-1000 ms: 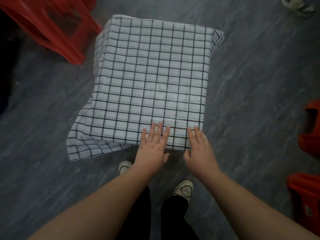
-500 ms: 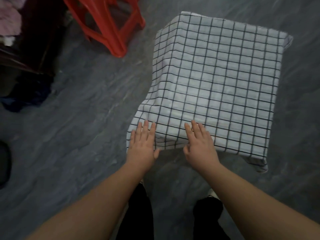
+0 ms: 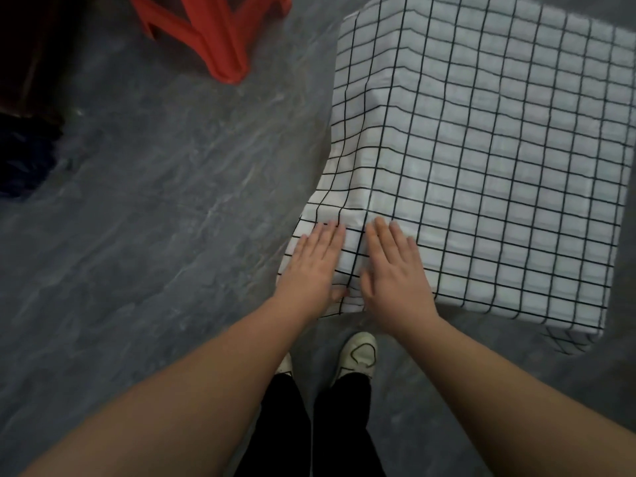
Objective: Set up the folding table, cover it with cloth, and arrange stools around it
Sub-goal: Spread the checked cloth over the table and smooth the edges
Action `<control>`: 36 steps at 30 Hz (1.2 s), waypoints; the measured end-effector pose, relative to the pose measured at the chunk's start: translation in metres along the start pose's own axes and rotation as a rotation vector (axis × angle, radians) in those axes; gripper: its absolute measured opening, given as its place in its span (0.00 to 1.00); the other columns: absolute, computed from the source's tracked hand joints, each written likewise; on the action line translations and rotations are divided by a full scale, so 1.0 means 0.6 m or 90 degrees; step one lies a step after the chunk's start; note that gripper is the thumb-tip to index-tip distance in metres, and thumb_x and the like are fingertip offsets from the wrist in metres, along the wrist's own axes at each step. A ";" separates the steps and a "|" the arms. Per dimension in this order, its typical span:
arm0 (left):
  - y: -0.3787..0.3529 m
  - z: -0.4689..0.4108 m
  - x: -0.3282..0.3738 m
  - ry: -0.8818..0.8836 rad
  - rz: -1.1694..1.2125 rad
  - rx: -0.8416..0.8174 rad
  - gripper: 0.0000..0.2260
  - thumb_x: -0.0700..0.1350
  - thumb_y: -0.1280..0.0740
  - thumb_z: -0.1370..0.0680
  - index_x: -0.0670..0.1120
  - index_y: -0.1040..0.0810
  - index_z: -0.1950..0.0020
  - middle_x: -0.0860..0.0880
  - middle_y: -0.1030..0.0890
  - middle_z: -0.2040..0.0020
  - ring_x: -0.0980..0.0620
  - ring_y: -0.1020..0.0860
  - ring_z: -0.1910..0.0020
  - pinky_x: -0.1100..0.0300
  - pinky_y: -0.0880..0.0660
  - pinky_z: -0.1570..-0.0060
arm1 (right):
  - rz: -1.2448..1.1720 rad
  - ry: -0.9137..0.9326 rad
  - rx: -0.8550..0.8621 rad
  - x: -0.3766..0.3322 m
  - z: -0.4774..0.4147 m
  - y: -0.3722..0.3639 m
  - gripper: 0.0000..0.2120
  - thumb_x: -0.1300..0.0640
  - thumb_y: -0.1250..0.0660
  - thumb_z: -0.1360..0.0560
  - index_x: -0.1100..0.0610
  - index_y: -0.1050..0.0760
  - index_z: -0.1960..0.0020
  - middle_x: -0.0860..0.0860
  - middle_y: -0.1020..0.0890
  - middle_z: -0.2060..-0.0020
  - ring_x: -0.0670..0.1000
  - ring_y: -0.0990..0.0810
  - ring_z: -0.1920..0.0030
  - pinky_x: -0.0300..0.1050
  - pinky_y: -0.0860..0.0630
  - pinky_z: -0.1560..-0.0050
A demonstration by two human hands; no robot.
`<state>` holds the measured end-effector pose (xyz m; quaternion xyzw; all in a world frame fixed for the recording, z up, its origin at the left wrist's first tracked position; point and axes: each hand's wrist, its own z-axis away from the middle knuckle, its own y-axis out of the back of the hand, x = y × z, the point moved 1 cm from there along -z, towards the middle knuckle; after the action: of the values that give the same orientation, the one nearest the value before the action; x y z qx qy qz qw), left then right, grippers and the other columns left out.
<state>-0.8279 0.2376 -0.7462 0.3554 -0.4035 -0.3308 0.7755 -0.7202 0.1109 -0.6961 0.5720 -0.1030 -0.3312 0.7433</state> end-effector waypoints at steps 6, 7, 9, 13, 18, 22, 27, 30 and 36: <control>-0.078 -0.032 -0.042 -0.042 0.237 0.053 0.38 0.56 0.35 0.20 0.48 0.55 0.18 0.52 0.50 0.18 0.56 0.52 0.20 0.56 0.50 0.22 | 0.046 0.021 0.028 0.006 -0.013 -0.060 0.33 0.47 0.47 0.19 0.57 0.50 0.18 0.54 0.49 0.19 0.56 0.54 0.19 0.61 0.56 0.21; -0.080 -0.034 -0.046 -0.051 0.238 0.060 0.38 0.55 0.34 0.20 0.49 0.54 0.18 0.52 0.48 0.19 0.55 0.49 0.20 0.56 0.49 0.22 | 0.049 0.019 0.028 0.007 -0.013 -0.064 0.33 0.47 0.47 0.19 0.57 0.50 0.18 0.53 0.50 0.19 0.56 0.54 0.19 0.60 0.57 0.21; -0.085 -0.033 -0.058 -0.039 0.168 0.036 0.38 0.58 0.36 0.20 0.49 0.53 0.19 0.51 0.47 0.19 0.52 0.47 0.20 0.52 0.50 0.22 | 0.050 0.016 0.025 0.010 -0.012 -0.067 0.33 0.46 0.48 0.19 0.56 0.51 0.18 0.53 0.51 0.19 0.55 0.55 0.19 0.60 0.57 0.21; -0.116 -0.026 -0.096 0.094 0.129 -0.127 0.37 0.61 0.38 0.20 0.55 0.56 0.19 0.50 0.50 0.18 0.47 0.45 0.20 0.44 0.43 0.24 | 0.064 0.013 0.004 0.013 -0.013 -0.067 0.33 0.45 0.51 0.19 0.56 0.52 0.18 0.53 0.52 0.19 0.55 0.57 0.19 0.61 0.57 0.21; -0.091 -0.011 -0.081 0.239 0.567 -0.111 0.44 0.46 0.22 0.31 0.54 0.42 0.20 0.57 0.30 0.30 0.55 0.27 0.36 0.67 0.28 0.41 | 0.057 0.005 -0.023 0.010 -0.012 -0.058 0.33 0.45 0.54 0.19 0.56 0.56 0.18 0.52 0.55 0.18 0.54 0.60 0.19 0.60 0.61 0.21; -0.079 0.032 -0.105 0.326 1.023 -0.213 0.35 0.34 0.28 0.34 0.44 0.30 0.27 0.38 0.20 0.37 0.36 0.22 0.38 0.37 0.24 0.40 | 0.046 0.001 -0.038 0.007 -0.011 -0.049 0.33 0.45 0.54 0.18 0.54 0.59 0.18 0.51 0.59 0.19 0.53 0.64 0.20 0.60 0.61 0.21; -0.033 0.057 -0.115 0.505 1.021 -0.145 0.13 0.34 0.38 0.21 0.38 0.23 0.38 0.42 0.16 0.52 0.46 0.17 0.56 0.53 0.20 0.59 | 0.036 -0.007 -0.046 0.007 -0.011 -0.044 0.32 0.45 0.54 0.17 0.52 0.62 0.18 0.49 0.62 0.19 0.51 0.67 0.20 0.57 0.65 0.21; -0.039 0.069 -0.127 0.524 0.840 -0.164 0.09 0.47 0.33 0.19 0.43 0.19 0.46 0.44 0.15 0.51 0.47 0.18 0.53 0.48 0.21 0.47 | 0.032 -0.010 -0.052 0.003 -0.012 -0.042 0.32 0.46 0.53 0.17 0.51 0.64 0.18 0.47 0.65 0.21 0.50 0.68 0.21 0.56 0.66 0.22; -0.050 0.096 -0.143 0.496 0.983 -0.091 0.18 0.50 0.36 0.18 0.36 0.23 0.39 0.36 0.17 0.44 0.40 0.18 0.47 0.44 0.21 0.44 | 0.046 -0.005 -0.035 0.007 -0.009 -0.048 0.33 0.45 0.53 0.17 0.52 0.62 0.18 0.48 0.62 0.20 0.51 0.65 0.20 0.54 0.67 0.22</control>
<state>-0.9233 0.2740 -0.7802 0.0204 -0.2159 0.4091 0.8863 -0.7251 0.1091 -0.7255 0.5460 -0.1175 -0.3093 0.7696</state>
